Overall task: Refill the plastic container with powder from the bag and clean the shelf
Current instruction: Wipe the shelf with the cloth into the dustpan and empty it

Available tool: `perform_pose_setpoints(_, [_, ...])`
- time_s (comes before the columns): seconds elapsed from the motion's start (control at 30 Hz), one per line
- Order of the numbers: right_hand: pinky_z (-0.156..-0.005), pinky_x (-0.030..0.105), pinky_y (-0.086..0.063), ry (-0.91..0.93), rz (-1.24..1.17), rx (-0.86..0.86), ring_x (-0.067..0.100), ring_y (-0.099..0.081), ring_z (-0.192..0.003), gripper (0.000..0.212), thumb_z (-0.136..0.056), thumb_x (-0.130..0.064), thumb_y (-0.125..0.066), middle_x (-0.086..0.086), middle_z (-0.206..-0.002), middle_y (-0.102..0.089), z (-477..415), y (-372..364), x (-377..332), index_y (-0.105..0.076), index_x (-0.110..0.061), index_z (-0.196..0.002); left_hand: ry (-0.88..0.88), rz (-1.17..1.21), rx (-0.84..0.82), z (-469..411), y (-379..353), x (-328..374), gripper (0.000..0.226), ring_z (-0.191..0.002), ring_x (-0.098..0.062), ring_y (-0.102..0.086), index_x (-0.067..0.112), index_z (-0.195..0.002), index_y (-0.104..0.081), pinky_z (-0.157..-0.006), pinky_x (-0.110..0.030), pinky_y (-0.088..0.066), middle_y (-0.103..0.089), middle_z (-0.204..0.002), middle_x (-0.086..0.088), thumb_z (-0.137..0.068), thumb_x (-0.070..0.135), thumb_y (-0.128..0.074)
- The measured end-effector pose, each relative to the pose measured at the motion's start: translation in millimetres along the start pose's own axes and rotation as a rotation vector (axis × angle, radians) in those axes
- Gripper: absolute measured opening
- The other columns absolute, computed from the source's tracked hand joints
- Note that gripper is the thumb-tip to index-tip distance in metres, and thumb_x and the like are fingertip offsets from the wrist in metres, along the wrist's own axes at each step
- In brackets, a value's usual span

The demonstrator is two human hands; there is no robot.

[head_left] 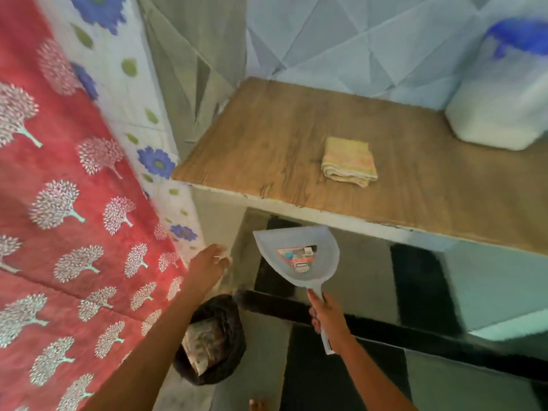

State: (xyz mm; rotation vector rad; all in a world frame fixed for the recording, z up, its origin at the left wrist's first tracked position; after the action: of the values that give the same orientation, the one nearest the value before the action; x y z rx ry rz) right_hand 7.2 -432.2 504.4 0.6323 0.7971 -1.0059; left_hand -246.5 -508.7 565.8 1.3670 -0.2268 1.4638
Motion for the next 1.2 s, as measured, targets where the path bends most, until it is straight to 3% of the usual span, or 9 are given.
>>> perform_pose_setpoints(0.17, [-0.039, 0.018, -0.034, 0.005, -0.032, 0.105, 0.006, -0.035, -0.035, 0.033, -0.09, -0.036, -0.056, -0.005, -0.043, -0.042, 24.3, 52.6, -16.9, -0.048, -0.014, -0.067, -0.277, -0.156, -0.068, 19.6, -24.1, 75.2, 0.027, -0.115, -0.026, -0.057, 0.009, -0.115, -0.061, -0.1, -0.031, -0.039, -0.061, -0.122, -0.009, -0.088, 0.011, -0.058])
perform_pose_setpoints(0.3, [-0.039, 0.018, -0.035, 0.06, -0.056, 0.232, 0.006, -0.037, -0.034, 0.037, -0.09, -0.036, -0.055, -0.004, -0.043, -0.042, 33.6, 99.4, -31.0, -0.048, -0.014, -0.062, -0.488, -0.309, -0.148, 15.7, -56.4, 148.5, 0.025, -0.094, -0.013, -0.058, 0.005, -0.116, -0.059, -0.091, -0.025, -0.041, -0.061, -0.121, -0.013, -0.093, 0.011, -0.052])
perform_pose_setpoints(0.47, [-0.041, 0.018, -0.035, 0.031, -0.117, 0.342, 0.008, -0.038, -0.038, 0.041, -0.089, -0.037, -0.058, -0.004, -0.042, -0.04, 15.4, 146.3, -42.6, -0.047, -0.014, -0.057, -0.63, -0.369, -0.137, -12.7, -108.8, 216.1, 0.027, -0.108, -0.026, -0.059, 0.013, -0.111, -0.061, -0.087, -0.027, -0.04, -0.065, -0.114, -0.007, -0.09, 0.028, -0.054])
perform_pose_setpoints(0.67, [-0.04, 0.02, -0.034, -0.002, -0.177, 0.334, 0.008, -0.036, -0.035, 0.037, -0.087, -0.036, -0.06, -0.003, -0.043, -0.039, -24.5, 202.1, -49.8, -0.048, -0.013, -0.061, -0.516, -0.581, -0.072, -81.1, -186.9, 272.8, 0.051, -0.128, -0.032, -0.044, 0.021, -0.134, -0.042, -0.107, -0.042, -0.033, -0.044, -0.143, -0.008, -0.091, 0.048, -0.044])
perform_pose_setpoints(0.8, [-0.038, 0.019, -0.037, -0.025, -0.134, 0.215, 0.006, -0.038, -0.033, 0.02, -0.09, -0.032, -0.058, -0.004, -0.043, -0.043, -38.6, 219.3, -43.5, -0.054, -0.014, -0.083, -0.331, -0.717, 0.016, -109.3, -220.0, 299.7, 0.075, -0.142, -0.041, -0.014, 0.03, -0.145, -0.017, -0.112, -0.057, -0.016, -0.01, -0.157, -0.013, -0.084, 0.064, -0.045])
perform_pose_setpoints(0.9, [-0.039, 0.02, -0.038, -0.072, -0.148, 0.172, 0.006, -0.041, -0.035, 0.018, -0.089, -0.033, -0.059, -0.003, -0.048, -0.047, -47.0, 223.0, -32.1, -0.053, -0.015, -0.087, -0.191, -0.744, 0.037, -135.5, -231.0, 302.6, 0.09, -0.143, -0.045, -0.003, 0.034, -0.146, -0.002, -0.111, -0.064, -0.007, 0.005, -0.157, -0.017, -0.078, 0.071, -0.046])
perform_pose_setpoints(1.0, [-0.039, 0.02, -0.039, -0.079, -0.164, 0.134, 0.007, -0.042, -0.035, 0.02, -0.089, -0.031, -0.058, -0.002, -0.049, -0.048, -51.1, 224.7, -25.2, -0.052, -0.013, -0.084, -0.132, -0.829, 0.041, -157.2, -236.6, 289.7, 0.085, -0.14, -0.047, -0.011, 0.036, -0.144, -0.004, -0.109, -0.065, -0.012, -0.001, -0.155, -0.023, -0.079, 0.069, -0.048])
perform_pose_setpoints(1.13, [-0.041, 0.02, -0.04, -0.034, -0.184, 0.136, 0.007, -0.042, -0.037, 0.018, -0.09, -0.027, -0.057, -0.002, -0.049, -0.048, -49.5, 220.4, -24.5, -0.052, -0.012, -0.081, -0.212, -0.768, 0.075, -163.5, -224.4, 298.7, 0.069, -0.127, -0.044, -0.039, 0.029, -0.143, -0.025, -0.103, -0.052, -0.038, -0.035, -0.142, -0.024, -0.084, 0.037, -0.06])
perform_pose_setpoints(1.2, [-0.041, 0.02, -0.04, -0.005, -0.186, 0.135, 0.007, -0.043, -0.038, 0.018, -0.09, -0.026, -0.057, -0.002, -0.051, -0.048, -49.2, 215.4, -25.3, -0.052, -0.011, -0.083, -0.263, -0.736, 0.07, -164.0, -214.4, 299.5, 0.062, -0.123, -0.04, -0.047, 0.029, -0.14, -0.033, -0.099, -0.046, -0.044, -0.047, -0.137, -0.02, -0.084, 0.035, -0.059])
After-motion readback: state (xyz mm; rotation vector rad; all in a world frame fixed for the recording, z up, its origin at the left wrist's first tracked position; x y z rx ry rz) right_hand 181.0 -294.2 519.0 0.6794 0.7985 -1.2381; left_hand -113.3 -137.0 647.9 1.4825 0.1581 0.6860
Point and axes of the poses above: each hand's wrist, its own z-axis away from the middle knuckle, its own y-axis out of the back of the hand, x = y × z, the point moved 1 cm from there along -z, towards the middle knuckle
